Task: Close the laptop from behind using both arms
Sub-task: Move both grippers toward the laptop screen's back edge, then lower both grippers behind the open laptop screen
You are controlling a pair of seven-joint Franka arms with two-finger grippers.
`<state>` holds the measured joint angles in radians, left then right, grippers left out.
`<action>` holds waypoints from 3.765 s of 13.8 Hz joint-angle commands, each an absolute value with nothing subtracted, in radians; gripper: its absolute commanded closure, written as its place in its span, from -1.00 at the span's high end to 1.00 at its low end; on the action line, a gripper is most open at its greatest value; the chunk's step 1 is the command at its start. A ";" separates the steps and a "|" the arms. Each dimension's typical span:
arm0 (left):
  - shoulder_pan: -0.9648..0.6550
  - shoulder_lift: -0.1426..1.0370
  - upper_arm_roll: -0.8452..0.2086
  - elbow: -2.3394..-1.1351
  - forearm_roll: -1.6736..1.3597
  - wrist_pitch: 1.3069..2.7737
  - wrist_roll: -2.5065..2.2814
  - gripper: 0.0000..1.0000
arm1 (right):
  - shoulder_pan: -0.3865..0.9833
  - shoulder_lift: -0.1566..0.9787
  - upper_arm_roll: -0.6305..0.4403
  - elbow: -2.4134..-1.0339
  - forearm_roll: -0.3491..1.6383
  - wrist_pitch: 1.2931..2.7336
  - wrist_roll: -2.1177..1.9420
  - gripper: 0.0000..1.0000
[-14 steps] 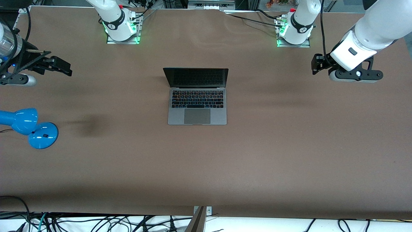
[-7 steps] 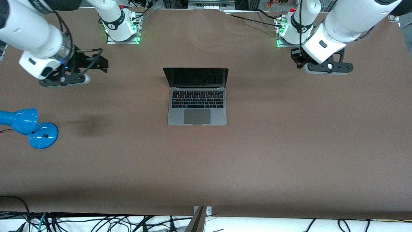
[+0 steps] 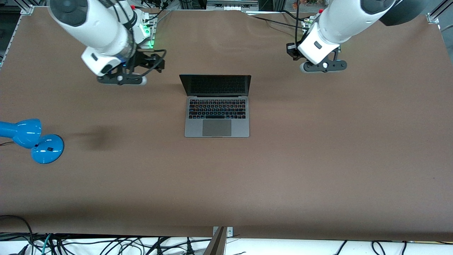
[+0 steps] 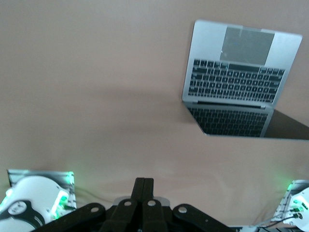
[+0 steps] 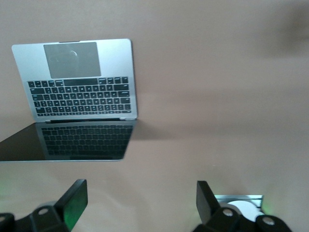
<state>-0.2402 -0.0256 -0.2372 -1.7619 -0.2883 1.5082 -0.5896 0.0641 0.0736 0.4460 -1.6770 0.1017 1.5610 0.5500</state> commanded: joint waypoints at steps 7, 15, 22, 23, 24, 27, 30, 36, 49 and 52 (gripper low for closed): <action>-0.235 0.063 -0.382 -1.816 -0.367 1.635 -0.774 -1.00 | 0.172 0.103 0.462 -1.749 0.123 1.657 0.629 1.00; -0.236 0.231 -0.465 -1.818 -0.367 1.765 -0.807 -1.00 | 0.199 0.166 0.462 -1.813 0.281 1.683 0.723 -0.32; -0.245 0.334 -0.479 -1.816 -0.367 1.862 -0.813 -1.00 | 0.201 0.201 0.463 -1.902 0.336 1.651 0.643 -0.58; -0.245 0.342 -0.479 -1.816 -0.367 1.874 -0.813 -1.00 | 0.201 0.207 0.463 -1.910 0.340 1.646 0.632 -0.58; -0.247 0.353 -0.479 -1.816 -0.365 1.888 -0.813 -1.00 | 0.201 0.210 0.462 -1.922 0.341 1.644 0.612 -0.58; -0.247 0.370 -0.479 -1.812 -0.359 1.902 -0.811 -1.00 | 0.201 0.230 0.462 -1.937 0.341 1.655 0.584 -0.58; -0.245 0.357 -0.482 -1.812 -0.356 1.875 -0.813 -1.00 | 0.201 0.238 0.462 -1.940 0.336 1.672 0.578 -0.58; -0.245 0.324 -0.508 -1.815 -0.359 1.773 -0.822 -1.00 | 0.192 0.253 0.451 -1.939 0.327 1.772 0.531 -0.58; -0.248 0.411 -0.512 -1.780 -0.321 1.905 -0.822 -1.00 | 0.190 0.253 0.428 -1.930 0.282 1.867 0.529 -0.53; -0.247 0.443 -0.506 -1.738 -0.284 1.905 -0.828 -1.00 | 0.190 0.253 0.428 -1.930 0.282 1.874 0.529 -0.53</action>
